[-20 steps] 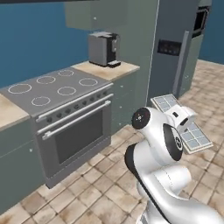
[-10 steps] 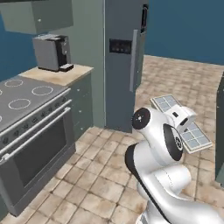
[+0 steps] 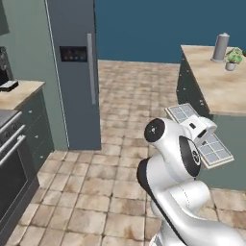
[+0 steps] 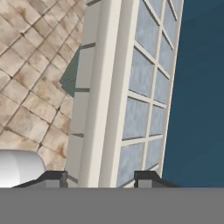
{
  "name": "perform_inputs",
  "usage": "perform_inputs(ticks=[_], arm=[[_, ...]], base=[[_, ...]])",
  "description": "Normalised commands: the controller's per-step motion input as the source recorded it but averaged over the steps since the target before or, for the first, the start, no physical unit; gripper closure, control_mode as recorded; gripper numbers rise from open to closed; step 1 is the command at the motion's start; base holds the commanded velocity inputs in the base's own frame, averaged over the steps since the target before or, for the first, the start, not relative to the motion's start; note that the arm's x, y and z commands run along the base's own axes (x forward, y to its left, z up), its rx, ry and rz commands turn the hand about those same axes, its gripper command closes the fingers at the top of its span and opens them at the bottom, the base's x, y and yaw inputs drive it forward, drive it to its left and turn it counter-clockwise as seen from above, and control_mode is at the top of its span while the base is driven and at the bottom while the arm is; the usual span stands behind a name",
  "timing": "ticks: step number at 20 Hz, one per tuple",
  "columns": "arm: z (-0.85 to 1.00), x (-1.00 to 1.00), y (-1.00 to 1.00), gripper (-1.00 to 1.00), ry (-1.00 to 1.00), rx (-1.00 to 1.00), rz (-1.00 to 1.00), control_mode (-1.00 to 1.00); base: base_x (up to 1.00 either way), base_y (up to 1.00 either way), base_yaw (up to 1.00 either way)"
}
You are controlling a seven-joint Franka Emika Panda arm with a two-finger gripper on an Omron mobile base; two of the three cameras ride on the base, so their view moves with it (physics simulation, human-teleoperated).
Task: The ice cube tray has been filled with water. Take the tray and place it in the freezer to make ice. Close the freezer door after placing the tray.
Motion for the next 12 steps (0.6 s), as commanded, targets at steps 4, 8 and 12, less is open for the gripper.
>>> perform_inputs(ticks=[4,8,12], arm=[[0.00,0.00,0.00,1.00,0.00,0.00,0.00,1.00],[0.00,0.00,0.00,1.00,0.00,0.00,0.00,1.00],[0.00,0.00,0.00,1.00,0.00,0.00,0.00,1.00]], base=[[0.37,0.00,-0.38],[0.48,0.05,-0.34],[0.54,0.03,-0.31]])
